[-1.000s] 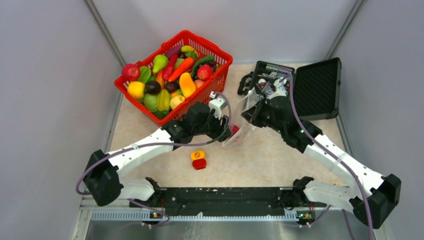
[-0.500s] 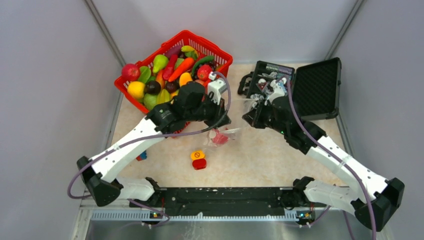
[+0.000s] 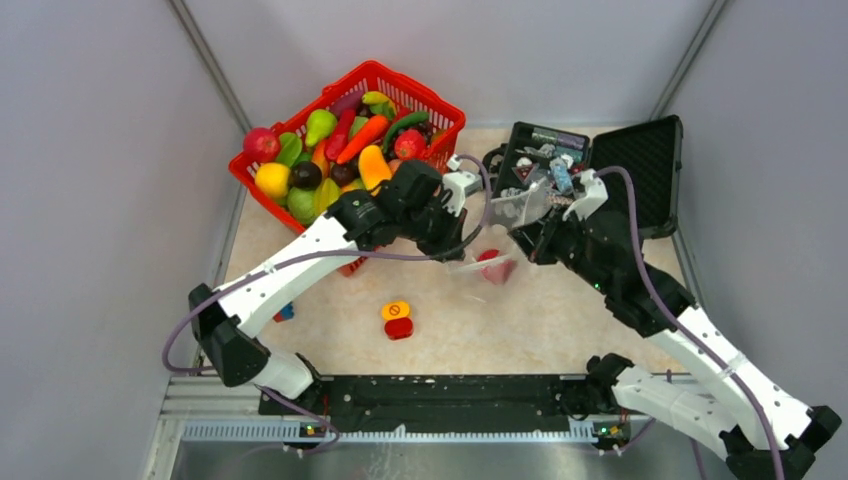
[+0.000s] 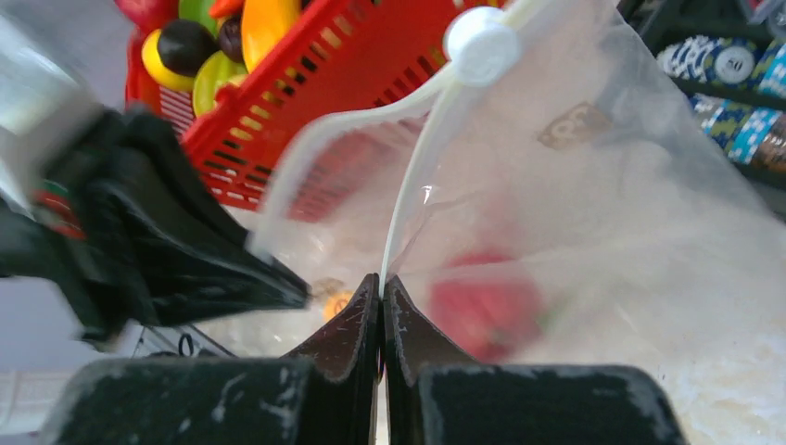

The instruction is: Place the food in the zip-top bag and seal the zipper

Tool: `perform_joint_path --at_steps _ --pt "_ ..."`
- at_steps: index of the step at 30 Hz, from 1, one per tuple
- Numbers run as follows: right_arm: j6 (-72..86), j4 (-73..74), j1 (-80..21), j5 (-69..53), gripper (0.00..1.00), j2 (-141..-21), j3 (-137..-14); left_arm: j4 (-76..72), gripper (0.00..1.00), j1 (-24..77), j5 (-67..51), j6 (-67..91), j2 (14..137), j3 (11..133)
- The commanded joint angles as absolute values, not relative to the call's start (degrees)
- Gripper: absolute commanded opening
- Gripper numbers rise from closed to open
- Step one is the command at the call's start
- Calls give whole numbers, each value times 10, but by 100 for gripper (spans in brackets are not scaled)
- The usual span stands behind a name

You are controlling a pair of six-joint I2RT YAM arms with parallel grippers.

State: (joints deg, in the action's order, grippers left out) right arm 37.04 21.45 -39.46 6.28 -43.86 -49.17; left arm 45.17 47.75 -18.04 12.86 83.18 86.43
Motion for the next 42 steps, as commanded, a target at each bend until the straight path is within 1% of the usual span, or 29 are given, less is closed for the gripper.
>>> perform_joint_path --at_steps 1,2,3,5,6,9,12,13,15,16,17,18,20,21,22,23,27,31,34,37,40,42 --pt "339 309 -388 103 0 -518 -639 492 0 482 -166 103 872 900" --pt "374 348 -388 155 0 -530 -660 517 0 482 -178 104 885 922" --pt "364 330 -388 149 0 -526 -650 516 0 483 -193 106 890 928" --pt "309 251 -386 47 0 -504 -612 464 0 483 -227 116 880 895" --pt "299 262 -384 17 0 -518 -624 435 0 483 -228 128 875 874" --pt "313 363 -384 73 0 -565 -684 377 0 483 -199 178 859 820" --pt "285 383 -384 59 0 -582 -686 277 0 482 -192 231 829 734" --pt "274 400 -384 51 0 -591 -691 250 3 482 -189 254 821 714" --pt "257 429 -384 51 0 -612 -708 202 19 482 -199 280 809 679" --pt "245 442 -384 52 0 -623 -715 196 34 482 -194 284 805 673" --pt "237 457 -384 63 0 -631 -722 199 51 482 -185 285 802 671" --pt "236 471 -384 82 0 -638 -730 207 59 482 -175 281 798 672" --pt "231 490 -384 108 0 -649 -742 221 66 482 -149 265 784 678" --pt "231 497 -384 118 0 -651 -748 224 75 482 -138 256 775 680" --pt "232 500 -384 124 0 -653 -751 224 95 482 -130 247 765 683" --pt "233 499 -384 124 0 -654 -754 225 98 482 -121 236 754 684" --pt "241 473 -384 111 0 -648 -741 198 99 482 -67 196 694 677" --pt "253 444 -384 95 0 -640 -719 180 99 479 47 155 637 666" --pt "265 424 -384 76 0 -635 -703 202 99 460 119 130 617 679" --pt "270 405 -384 61 0 -630 -687 219 99 388 112 112 614 692" --pt "272 397 -384 54 0 -626 -680 220 99 266 57 122 620 702" --pt "273 395 -384 50 0 -624 -678 218 99 221 64 122 626 710"
